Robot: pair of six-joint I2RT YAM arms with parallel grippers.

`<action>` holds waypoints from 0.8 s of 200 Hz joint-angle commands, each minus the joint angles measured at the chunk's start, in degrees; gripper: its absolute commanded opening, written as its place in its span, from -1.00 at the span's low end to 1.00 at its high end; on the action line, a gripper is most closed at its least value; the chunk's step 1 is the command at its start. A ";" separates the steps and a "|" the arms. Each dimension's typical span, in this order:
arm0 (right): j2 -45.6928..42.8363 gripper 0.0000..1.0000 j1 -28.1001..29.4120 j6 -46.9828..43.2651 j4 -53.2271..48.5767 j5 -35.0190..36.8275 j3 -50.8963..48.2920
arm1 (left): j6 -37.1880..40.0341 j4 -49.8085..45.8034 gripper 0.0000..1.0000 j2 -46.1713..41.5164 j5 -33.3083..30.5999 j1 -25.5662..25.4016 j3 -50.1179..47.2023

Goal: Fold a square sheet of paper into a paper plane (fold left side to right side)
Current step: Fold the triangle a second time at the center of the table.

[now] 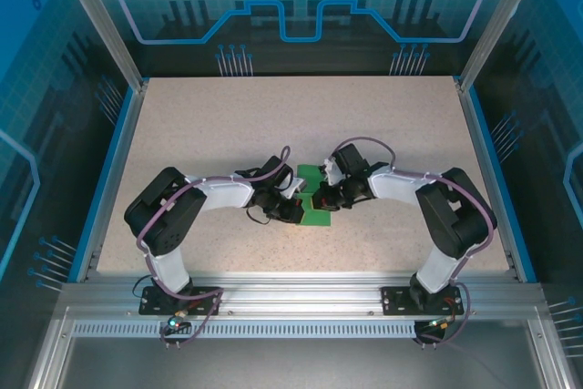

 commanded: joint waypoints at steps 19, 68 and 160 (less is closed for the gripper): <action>3.49 -1.00 2.54 -0.60 -0.39 -2.74 3.07 | 0.80 -1.38 -1.00 0.51 -3.29 0.11 -1.65; 5.28 -1.00 2.84 -0.77 -1.07 -2.94 4.12 | 0.71 -1.51 -1.00 0.38 -3.55 -0.08 -1.47; 8.54 -1.00 2.72 -2.22 -4.03 -0.62 4.52 | 0.71 -1.98 -1.00 0.71 -3.90 -0.11 -1.14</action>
